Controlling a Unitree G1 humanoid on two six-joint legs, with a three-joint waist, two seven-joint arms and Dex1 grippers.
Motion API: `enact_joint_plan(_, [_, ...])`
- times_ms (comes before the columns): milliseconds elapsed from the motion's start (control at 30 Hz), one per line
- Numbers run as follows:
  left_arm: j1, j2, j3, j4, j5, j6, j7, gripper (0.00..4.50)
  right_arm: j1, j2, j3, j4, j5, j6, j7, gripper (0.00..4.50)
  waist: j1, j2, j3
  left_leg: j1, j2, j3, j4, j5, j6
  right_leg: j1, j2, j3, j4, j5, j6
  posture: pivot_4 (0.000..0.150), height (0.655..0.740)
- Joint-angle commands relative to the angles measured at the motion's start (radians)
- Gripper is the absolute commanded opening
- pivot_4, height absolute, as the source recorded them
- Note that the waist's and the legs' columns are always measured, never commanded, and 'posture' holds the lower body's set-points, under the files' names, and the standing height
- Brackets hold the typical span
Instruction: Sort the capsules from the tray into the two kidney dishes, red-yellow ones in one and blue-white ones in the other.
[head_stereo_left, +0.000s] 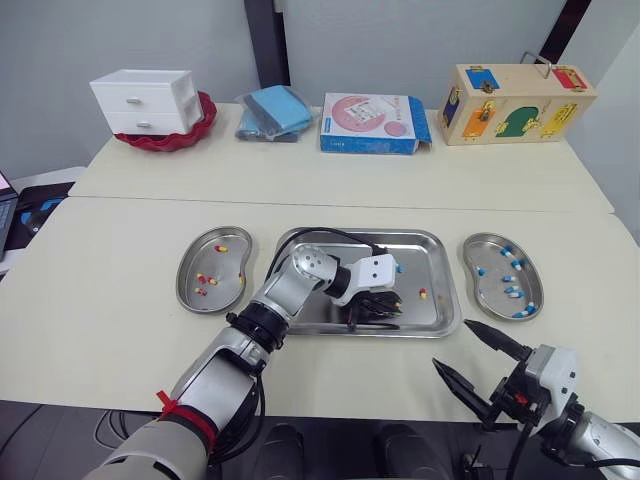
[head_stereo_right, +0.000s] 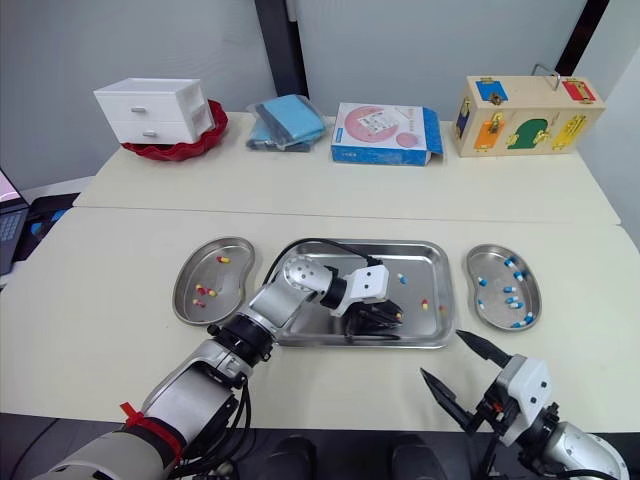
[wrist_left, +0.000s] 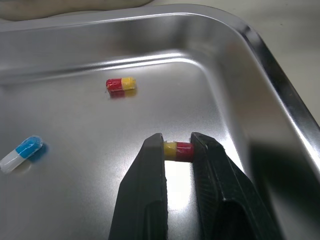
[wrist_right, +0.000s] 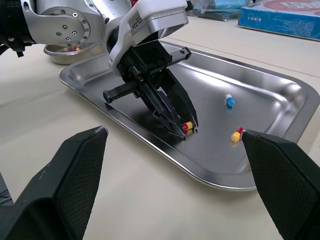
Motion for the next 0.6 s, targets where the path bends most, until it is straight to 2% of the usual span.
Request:
enact_joint_plan(33, [0.009,0.005,0.005,-0.033,0.005,0.001,0.010,0.43,0.000,-0.011,0.002,-0.055,0.017,-0.002,0.002,4.50,0.000,0.000,0.000,0.000,0.000,0.000,0.000,0.000,0.000,0.000,0.000,0.000,0.000,0.000,0.000,0.150,0.7400])
enact_joint_plan(167, [0.033,0.039,0.043,-0.153,-0.034,0.065,0.013,0.43,0.013,-0.028,0.007,-0.073,0.029,0.000,0.028,4.50,-0.001,0.000,0.000,0.000,0.000,0.000,0.000,0.000,0.000,0.000,0.000,0.000,0.000,0.000,0.000,0.150,0.7400])
enact_joint_plan(300, [0.101,0.136,0.132,-0.376,-0.083,0.210,0.046,0.43,0.028,-0.083,-0.002,-0.061,0.049,-0.019,0.106,4.50,-0.002,0.000,0.000,0.000,0.001,0.000,0.000,0.000,0.000,0.000,0.000,0.000,0.000,0.000,0.000,0.150,0.7400])
enact_joint_plan(467, [0.197,0.271,0.264,-0.596,-0.111,0.397,0.138,0.43,-0.007,-0.145,-0.015,-0.012,0.076,-0.043,0.202,4.50,-0.001,0.000,0.000,0.001,0.001,0.000,0.000,0.000,0.000,0.001,0.000,0.000,0.000,0.000,0.000,0.150,0.7400])
enact_joint_plan(600, [0.279,0.349,0.430,-0.760,-0.155,0.595,0.259,0.43,-0.081,-0.158,-0.031,0.038,0.116,-0.051,0.244,4.50,0.000,0.000,0.000,0.001,0.001,-0.001,0.000,0.000,0.000,0.001,0.000,-0.001,0.000,0.000,0.000,0.150,0.7400])
